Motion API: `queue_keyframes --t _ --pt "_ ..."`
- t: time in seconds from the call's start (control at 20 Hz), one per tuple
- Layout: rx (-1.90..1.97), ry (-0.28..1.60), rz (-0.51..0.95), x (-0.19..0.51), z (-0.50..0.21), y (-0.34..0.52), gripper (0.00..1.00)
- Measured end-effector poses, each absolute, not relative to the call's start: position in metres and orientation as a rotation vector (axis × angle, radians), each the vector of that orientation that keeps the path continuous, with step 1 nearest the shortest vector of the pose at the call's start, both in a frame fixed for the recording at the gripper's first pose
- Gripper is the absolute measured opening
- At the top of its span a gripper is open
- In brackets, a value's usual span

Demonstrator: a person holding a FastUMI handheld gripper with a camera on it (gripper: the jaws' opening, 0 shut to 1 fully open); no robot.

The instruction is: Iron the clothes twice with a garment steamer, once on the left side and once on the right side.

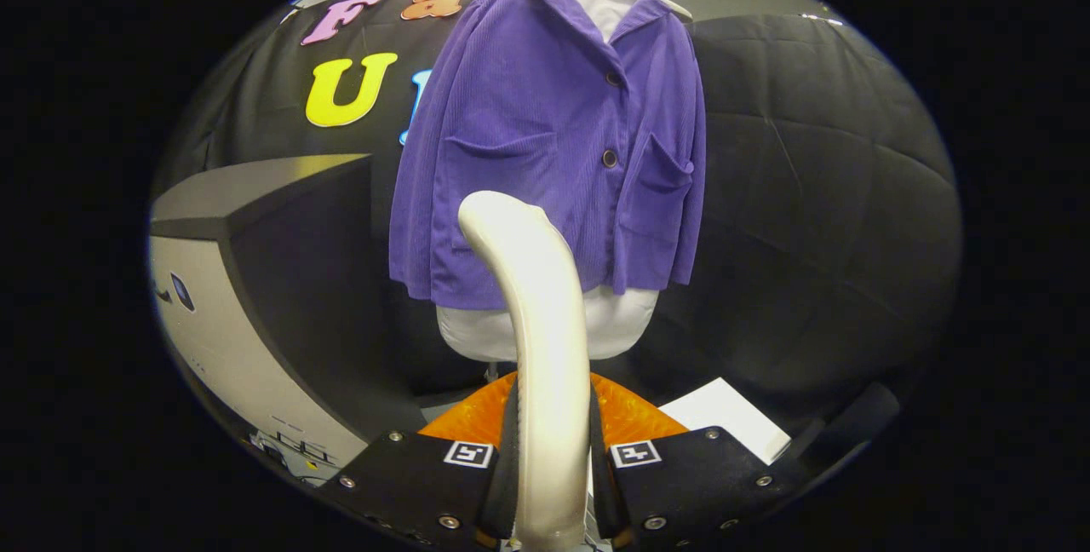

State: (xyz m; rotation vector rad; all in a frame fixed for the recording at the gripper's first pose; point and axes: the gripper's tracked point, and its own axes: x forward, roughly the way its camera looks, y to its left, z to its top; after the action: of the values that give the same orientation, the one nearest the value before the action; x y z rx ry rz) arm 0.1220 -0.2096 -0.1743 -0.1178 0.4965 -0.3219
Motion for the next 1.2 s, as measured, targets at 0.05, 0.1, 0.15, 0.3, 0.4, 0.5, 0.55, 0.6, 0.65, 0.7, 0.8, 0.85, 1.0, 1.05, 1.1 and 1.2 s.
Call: queue_keyframes --t 0.05,0.1,0.15,0.3,0.4,0.5,0.55,0.6,0.65,0.7,0.8,0.85,1.0,1.05,1.1,1.2 --pt "-0.115 0.47 -0.333 0.122 -0.158 -0.212 0.36" --pt "-0.114 0.44 -0.344 0.122 -0.141 -0.216 0.36" --pt "-0.111 0.408 -0.356 0.124 -0.122 -0.221 0.36" --pt "-0.112 0.325 -0.398 0.131 -0.07 -0.237 0.36" --pt "-0.123 0.271 -0.434 0.137 -0.035 -0.25 0.36" --pt "-0.129 0.217 -0.466 0.143 -0.004 -0.263 0.36" --pt "-0.124 0.191 -0.477 0.148 0.009 -0.268 0.35" --pt "-0.12 0.169 -0.487 0.154 0.022 -0.275 0.36" --pt "-0.118 0.148 -0.5 0.158 0.033 -0.281 0.36" --pt "-0.122 0.13 -0.516 0.163 0.043 -0.288 0.35" --pt "-0.136 0.105 -0.548 0.175 0.059 -0.301 0.36" --pt "-0.137 0.094 -0.56 0.181 0.066 -0.308 0.36" --pt "-0.136 0.046 -0.593 0.202 0.092 -0.327 0.35" --pt "-0.142 0.032 -0.612 0.208 0.101 -0.334 0.35" --pt "-0.145 0.017 -0.625 0.214 0.111 -0.339 0.35" --pt "-0.144 -0.001 -0.637 0.227 0.128 -0.346 0.35"
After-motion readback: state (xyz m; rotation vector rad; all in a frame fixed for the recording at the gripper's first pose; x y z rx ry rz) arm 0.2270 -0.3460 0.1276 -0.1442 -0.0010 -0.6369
